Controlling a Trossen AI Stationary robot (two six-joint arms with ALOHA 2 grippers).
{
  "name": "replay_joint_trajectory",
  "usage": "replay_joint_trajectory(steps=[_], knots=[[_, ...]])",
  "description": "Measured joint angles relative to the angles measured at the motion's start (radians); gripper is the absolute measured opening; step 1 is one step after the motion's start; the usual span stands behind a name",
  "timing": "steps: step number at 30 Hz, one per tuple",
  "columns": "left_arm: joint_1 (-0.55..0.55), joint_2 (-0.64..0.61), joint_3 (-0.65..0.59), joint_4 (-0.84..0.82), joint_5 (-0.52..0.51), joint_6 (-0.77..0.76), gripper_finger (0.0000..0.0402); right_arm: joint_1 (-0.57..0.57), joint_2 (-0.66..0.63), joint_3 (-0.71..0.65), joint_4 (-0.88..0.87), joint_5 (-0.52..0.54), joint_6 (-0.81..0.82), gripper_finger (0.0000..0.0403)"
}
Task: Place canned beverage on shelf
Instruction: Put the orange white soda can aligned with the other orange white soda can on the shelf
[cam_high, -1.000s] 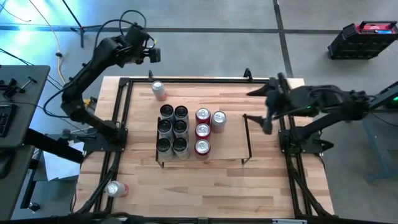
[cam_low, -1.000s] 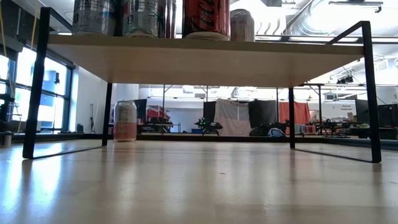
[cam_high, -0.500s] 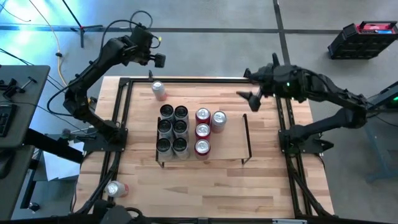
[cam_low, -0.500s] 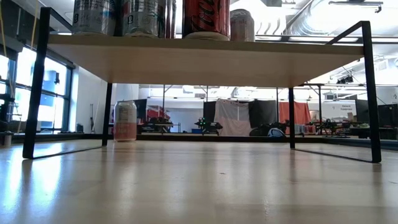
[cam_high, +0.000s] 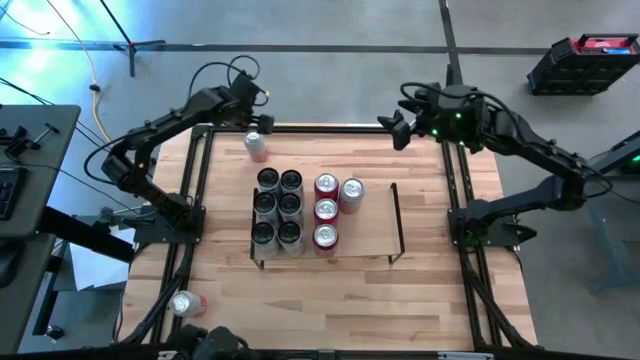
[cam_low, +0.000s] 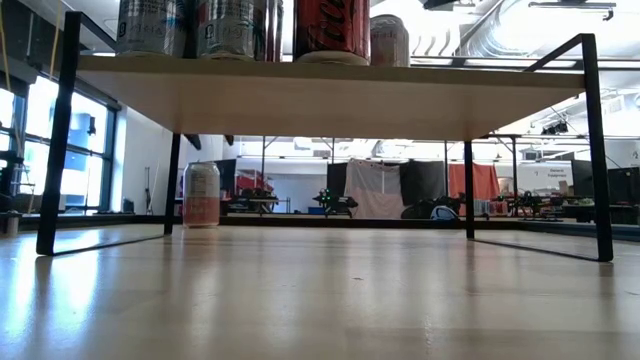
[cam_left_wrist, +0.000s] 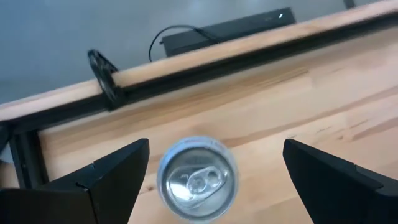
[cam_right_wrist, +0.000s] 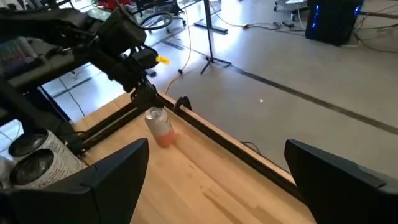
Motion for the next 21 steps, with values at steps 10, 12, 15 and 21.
replay_joint_trajectory(steps=[10, 12, 15, 21], knots=[[-0.023, 0.002, -0.106, 0.088, -0.013, -0.076, 0.0362, -0.08, 0.076, 0.0, 0.097, -0.088, -0.081, 0.0362], [-0.034, 0.002, -0.129, 0.109, -0.02, -0.1, 0.0362, -0.089, 0.087, 0.0, 0.106, -0.127, -0.082, 0.0362], [-0.04, 0.003, -0.175, 0.118, -0.02, -0.138, 0.0362, -0.092, 0.101, 0.0, 0.106, -0.143, -0.085, 0.0362], [-0.058, 0.004, -0.25, 0.18, -0.067, -0.165, 0.0362, -0.092, 0.111, 0.0, 0.11, -0.145, -0.085, 0.0362]])
